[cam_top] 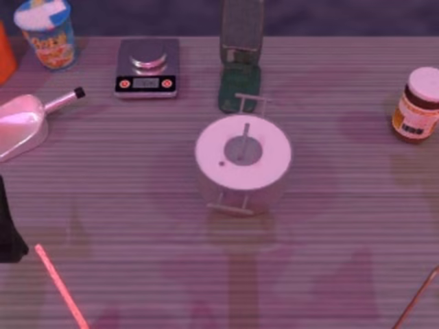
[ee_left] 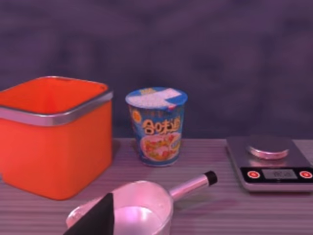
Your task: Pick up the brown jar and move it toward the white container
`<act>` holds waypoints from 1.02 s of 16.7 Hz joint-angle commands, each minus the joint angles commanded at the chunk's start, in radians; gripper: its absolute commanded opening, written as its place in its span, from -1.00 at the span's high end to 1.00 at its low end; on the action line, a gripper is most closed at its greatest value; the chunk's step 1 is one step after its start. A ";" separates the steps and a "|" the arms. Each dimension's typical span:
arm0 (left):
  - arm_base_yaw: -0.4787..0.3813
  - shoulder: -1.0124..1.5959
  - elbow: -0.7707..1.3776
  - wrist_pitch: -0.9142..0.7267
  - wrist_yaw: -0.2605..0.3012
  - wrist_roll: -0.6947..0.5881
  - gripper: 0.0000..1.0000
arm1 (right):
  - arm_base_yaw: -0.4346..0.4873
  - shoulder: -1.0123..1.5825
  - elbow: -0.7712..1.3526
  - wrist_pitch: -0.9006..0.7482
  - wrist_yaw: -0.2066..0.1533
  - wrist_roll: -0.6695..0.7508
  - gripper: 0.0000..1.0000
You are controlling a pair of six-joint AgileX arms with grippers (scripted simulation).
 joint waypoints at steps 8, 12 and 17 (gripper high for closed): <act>0.000 0.000 0.000 0.000 0.000 0.000 -1.00 | 0.027 0.833 0.871 -0.357 -0.030 -0.126 -1.00; 0.000 0.000 0.000 0.000 0.000 0.000 -1.00 | 0.058 1.171 1.162 -0.477 -0.055 -0.193 -1.00; 0.000 0.000 0.000 0.000 0.000 0.000 -1.00 | 0.082 1.375 1.343 -0.560 -0.073 -0.243 -1.00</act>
